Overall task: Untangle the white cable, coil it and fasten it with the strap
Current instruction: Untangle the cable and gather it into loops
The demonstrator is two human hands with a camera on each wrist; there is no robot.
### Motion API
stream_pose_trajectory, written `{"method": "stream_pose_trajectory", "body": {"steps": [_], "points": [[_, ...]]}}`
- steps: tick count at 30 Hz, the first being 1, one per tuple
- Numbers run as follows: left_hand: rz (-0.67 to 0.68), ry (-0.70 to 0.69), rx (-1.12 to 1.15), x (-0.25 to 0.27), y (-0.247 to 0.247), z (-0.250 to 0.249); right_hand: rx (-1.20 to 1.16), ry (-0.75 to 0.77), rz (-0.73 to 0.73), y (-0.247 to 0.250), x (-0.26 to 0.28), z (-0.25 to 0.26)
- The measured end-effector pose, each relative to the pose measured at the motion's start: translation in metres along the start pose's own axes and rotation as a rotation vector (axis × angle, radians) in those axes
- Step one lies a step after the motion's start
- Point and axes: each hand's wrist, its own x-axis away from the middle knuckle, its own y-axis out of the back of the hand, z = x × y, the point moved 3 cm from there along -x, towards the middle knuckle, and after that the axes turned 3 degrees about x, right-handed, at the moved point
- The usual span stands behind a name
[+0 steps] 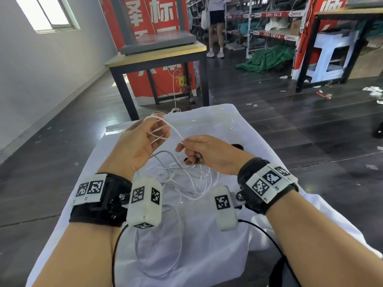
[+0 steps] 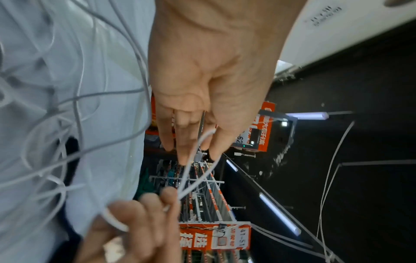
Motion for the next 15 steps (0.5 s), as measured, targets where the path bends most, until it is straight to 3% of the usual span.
{"method": "stream_pose_trajectory", "body": {"steps": [3,6,9,15], "points": [[0.135,-0.029,-0.222,0.005,-0.01,0.004,-0.273,0.038,-0.148,0.011,-0.001,0.003],[0.284,-0.074,-0.624,0.007,-0.018,0.016,-0.551,0.087,-0.265,0.019,-0.003,0.006],[0.394,-0.029,-0.84,0.006,-0.018,0.026,-0.755,0.16,-0.388,0.029,-0.004,0.008],[0.411,-0.024,-1.101,0.001,-0.001,0.022,-0.96,0.321,-0.733,0.06,0.007,0.008]]}}
